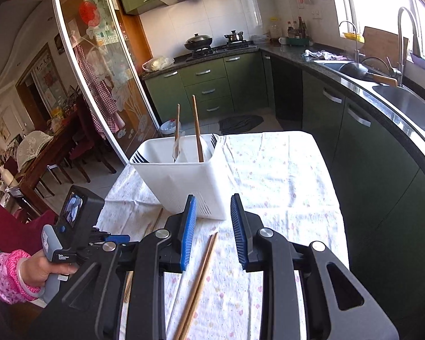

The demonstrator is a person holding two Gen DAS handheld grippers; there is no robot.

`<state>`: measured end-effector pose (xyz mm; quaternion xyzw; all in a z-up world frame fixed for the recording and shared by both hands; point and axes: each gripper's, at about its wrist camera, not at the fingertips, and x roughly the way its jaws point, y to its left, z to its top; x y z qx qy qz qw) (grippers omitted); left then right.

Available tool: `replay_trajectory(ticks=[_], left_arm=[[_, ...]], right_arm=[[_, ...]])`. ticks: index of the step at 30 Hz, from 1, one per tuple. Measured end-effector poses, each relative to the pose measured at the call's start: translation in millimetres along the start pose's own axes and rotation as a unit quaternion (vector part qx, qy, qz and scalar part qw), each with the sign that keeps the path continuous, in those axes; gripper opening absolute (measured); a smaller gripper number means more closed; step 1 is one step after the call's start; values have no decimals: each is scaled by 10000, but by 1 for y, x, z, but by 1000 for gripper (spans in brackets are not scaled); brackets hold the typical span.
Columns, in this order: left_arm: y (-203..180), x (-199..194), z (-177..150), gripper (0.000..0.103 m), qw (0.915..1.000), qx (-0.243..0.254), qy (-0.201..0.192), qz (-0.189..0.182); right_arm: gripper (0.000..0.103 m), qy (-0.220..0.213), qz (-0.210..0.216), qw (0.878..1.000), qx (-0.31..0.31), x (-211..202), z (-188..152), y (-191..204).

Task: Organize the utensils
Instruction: 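Close the left tool on a wooden chopstick while the right tool grasps another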

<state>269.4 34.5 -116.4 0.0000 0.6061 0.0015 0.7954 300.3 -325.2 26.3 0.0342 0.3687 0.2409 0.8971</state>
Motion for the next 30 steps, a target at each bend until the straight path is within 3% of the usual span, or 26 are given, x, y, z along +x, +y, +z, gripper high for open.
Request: replay_trajectory(ticks=[11, 13, 16, 23, 30], left_arm=[[-6, 14, 0, 25, 9998, 28, 139, 149], [-7, 14, -1, 24, 9997, 89, 125, 176], [-9, 12, -5, 11, 9993, 254, 158, 234], [-3, 11, -13, 11, 9996, 177, 137, 184], [1, 10, -13, 11, 9997, 213, 102, 118]], right_arm=[[29, 390, 69, 9992, 15, 27, -16, 3], [29, 627, 33, 9980, -17, 42, -26, 6], [29, 1088, -77, 9940, -79, 75, -46, 7], [29, 1923, -358, 9805, -196, 147, -78, 13], [29, 2028, -521, 9775, -241, 167, -79, 17]])
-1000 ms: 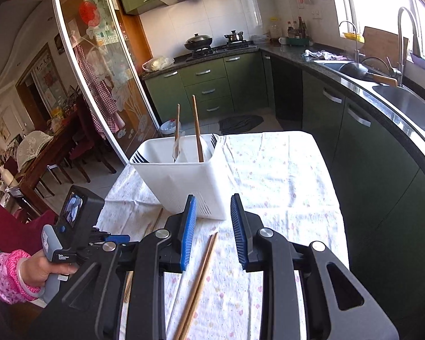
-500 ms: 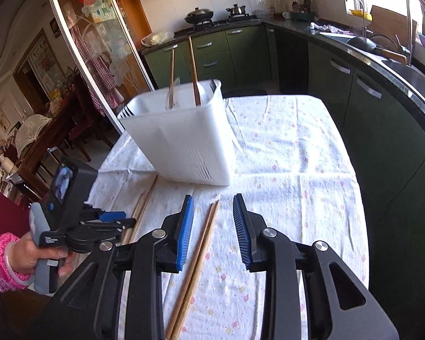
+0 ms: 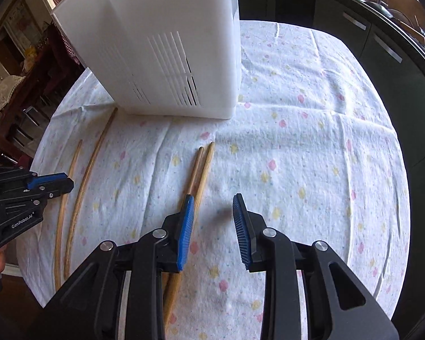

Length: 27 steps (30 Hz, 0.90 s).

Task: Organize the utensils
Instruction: 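Close the left tool on a wooden chopstick while the right tool grasps another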

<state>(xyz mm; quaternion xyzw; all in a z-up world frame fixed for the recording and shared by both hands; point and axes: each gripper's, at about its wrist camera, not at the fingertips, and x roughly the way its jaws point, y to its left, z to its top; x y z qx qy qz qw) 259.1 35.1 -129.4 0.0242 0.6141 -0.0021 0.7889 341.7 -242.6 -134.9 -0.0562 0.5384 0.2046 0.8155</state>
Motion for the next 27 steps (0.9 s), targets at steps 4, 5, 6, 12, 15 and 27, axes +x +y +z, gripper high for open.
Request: replay_trajectory(ticks=[4, 5, 6, 12, 15, 27], left_arm=[[1, 0, 0, 11, 10000, 6, -14, -47], [1, 0, -1, 11, 10000, 8, -18, -55], [1, 0, -1, 11, 10000, 12, -22, -61], [-3, 0, 0, 9, 9999, 105, -74, -19], [-6, 0, 1, 8, 9999, 93, -89, -60], [5, -25, -3, 5, 9982, -25, -182, -564]], right_arm=[[29, 50, -164, 9998, -122, 3, 2, 9], [29, 49, -205, 9997, -142, 4, 3, 11], [29, 61, -294, 9994, -164, 4, 3, 12], [24, 172, -624, 9967, -497, 14, 0, 37], [10, 244, -620, 9963, -549, 15, 2, 43], [7, -352, 156, 9992, -52, -49, 2, 15]])
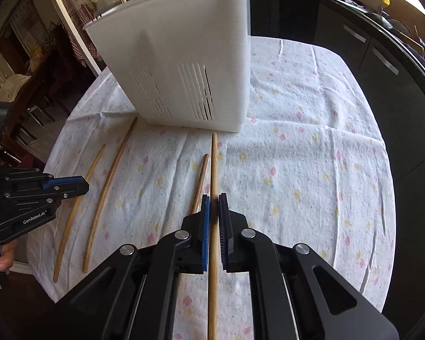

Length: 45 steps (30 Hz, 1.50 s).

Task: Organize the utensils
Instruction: 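Close the left tool on a wooden chopstick while the right tool grasps another, then lift both held chopsticks up over the caddy, then open the left tool into the caddy while the right tool releases its chopstick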

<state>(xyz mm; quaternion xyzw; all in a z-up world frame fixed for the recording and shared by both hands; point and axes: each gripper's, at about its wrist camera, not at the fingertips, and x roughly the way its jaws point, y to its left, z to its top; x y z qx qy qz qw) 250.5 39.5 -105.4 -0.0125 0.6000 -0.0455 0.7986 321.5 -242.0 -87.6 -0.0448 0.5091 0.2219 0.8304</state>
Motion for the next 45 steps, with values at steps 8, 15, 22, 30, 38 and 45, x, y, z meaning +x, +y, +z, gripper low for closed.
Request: replay_trajectory(ticks=[8, 15, 22, 30, 38, 45], left_arm=[[-14, -62, -4, 5, 9979, 265, -525, -257], [-25, -117, -11, 5, 9929, 442, -1038, -377], [-34, -154, -7, 5, 9878, 573, -1376, -460], [-54, -234, 34, 5, 9688, 686, -2335, -473], [-67, -281, 96, 5, 9433, 570, -3258, -272], [-65, -239, 144, 5, 9450, 390, -3246, -103]], right_arm=[[7, -805, 411, 9958, 131, -86, -8, -14], [7, -1263, 629, 9899, 125, -131, -21, -16], [7, -1606, 738, 9843, 20, -164, -17, -8], [7, -1761, 674, 9821, -14, -183, -11, -8], [7, -1817, 621, 9814, 74, -187, -10, -20], [7, -1964, 553, 9789, 133, -200, -8, -26]])
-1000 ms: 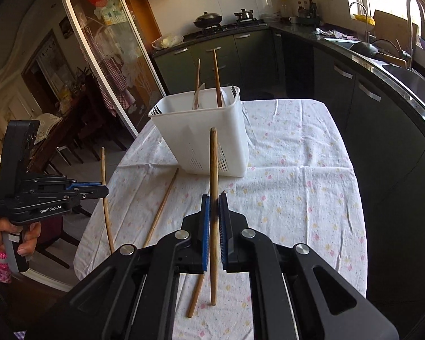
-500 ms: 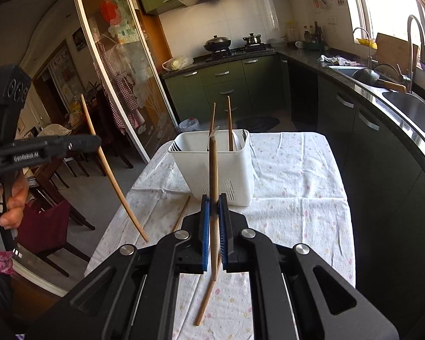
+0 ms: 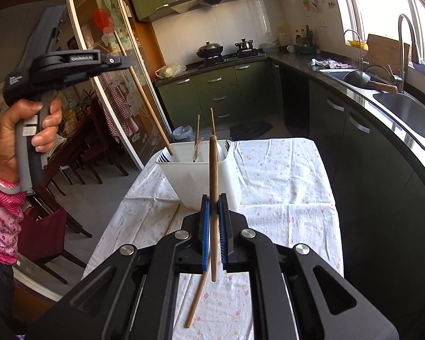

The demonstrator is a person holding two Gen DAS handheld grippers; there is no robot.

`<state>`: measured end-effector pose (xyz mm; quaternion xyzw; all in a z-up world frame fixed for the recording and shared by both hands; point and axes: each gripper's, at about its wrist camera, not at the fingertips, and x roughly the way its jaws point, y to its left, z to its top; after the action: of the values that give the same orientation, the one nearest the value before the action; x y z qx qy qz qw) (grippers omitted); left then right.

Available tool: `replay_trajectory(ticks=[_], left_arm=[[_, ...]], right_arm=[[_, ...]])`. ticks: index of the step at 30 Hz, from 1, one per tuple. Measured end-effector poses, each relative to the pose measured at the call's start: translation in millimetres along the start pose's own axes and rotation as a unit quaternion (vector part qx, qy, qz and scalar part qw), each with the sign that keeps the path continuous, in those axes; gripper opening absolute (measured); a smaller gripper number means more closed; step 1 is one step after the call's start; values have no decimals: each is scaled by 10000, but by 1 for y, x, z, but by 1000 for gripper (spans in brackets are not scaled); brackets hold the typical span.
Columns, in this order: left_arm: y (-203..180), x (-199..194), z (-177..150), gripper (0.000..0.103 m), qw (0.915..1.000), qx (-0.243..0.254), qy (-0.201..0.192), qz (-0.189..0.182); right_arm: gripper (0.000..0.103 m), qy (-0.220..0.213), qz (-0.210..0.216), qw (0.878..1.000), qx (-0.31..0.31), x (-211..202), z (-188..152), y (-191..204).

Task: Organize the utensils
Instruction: 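Open the left tool into the caddy while the right tool releases its chopstick, then close the left tool on a wooden chopstick while the right tool grasps the last one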

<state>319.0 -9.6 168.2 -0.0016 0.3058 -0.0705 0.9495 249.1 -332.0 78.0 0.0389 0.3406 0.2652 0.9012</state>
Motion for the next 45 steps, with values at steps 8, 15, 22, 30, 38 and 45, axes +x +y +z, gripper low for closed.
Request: replay_trajectory(ticks=[8, 15, 22, 30, 38, 45], left_arm=[[7, 55, -24, 8, 9987, -78, 496, 95], [14, 33, -40, 30, 9991, -116, 410, -19], [20, 10, -76, 32, 9980, 64, 624, -7], [38, 18, -129, 32, 9915, 47, 1299, 87], [42, 58, -170, 34, 9798, 67, 1983, 264], [51, 124, -217, 34, 9539, -241, 2960, 434]], right_arm=[[7, -355, 4, 9992, -191, -17, 38, 13], [7, -1000, 145, 9947, -168, -26, 96, 27], [7, -1372, 24, 9905, -58, 6, 150, 36], [7, -522, -290, 9982, -112, 107, 140, 35], [14, -196, -252, 9993, -181, 128, 110, 28], [21, -80, -44, 9995, -303, 88, 61, 25]])
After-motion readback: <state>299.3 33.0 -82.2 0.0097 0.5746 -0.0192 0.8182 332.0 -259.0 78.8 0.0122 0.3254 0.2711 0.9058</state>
